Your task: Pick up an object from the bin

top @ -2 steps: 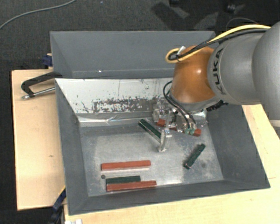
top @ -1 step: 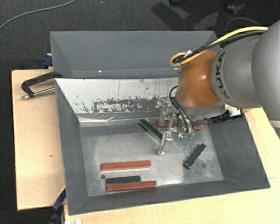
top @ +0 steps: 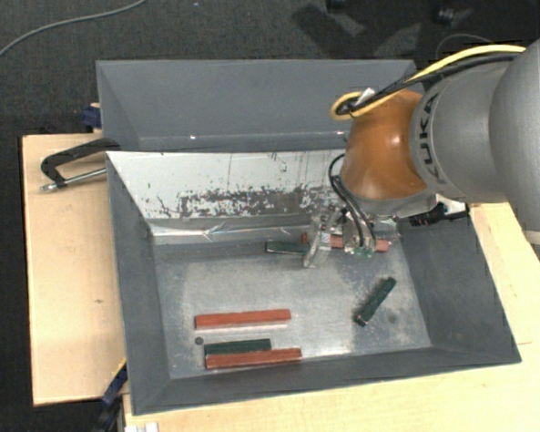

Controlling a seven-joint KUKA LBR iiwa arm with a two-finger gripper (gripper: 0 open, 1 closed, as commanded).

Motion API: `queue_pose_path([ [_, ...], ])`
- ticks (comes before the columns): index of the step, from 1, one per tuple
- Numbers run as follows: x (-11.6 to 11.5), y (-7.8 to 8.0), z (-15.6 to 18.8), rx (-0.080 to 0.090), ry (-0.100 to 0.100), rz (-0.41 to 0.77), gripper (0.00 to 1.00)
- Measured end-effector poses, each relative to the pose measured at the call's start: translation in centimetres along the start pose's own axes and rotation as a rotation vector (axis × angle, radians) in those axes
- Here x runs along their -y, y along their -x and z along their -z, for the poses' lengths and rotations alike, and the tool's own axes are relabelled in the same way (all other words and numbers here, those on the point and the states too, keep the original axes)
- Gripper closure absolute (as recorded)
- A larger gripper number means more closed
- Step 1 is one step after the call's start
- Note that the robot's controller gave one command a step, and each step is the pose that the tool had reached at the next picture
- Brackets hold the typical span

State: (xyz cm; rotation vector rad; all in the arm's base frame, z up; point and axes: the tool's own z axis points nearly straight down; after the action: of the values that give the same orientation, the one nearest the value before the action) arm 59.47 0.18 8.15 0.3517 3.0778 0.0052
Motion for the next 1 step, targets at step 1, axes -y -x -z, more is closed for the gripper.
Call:
queue_pose_path([
  [1, 0.08, -1.04, -0.92, -0.036, -0.006, 0.002, 0.0],
])
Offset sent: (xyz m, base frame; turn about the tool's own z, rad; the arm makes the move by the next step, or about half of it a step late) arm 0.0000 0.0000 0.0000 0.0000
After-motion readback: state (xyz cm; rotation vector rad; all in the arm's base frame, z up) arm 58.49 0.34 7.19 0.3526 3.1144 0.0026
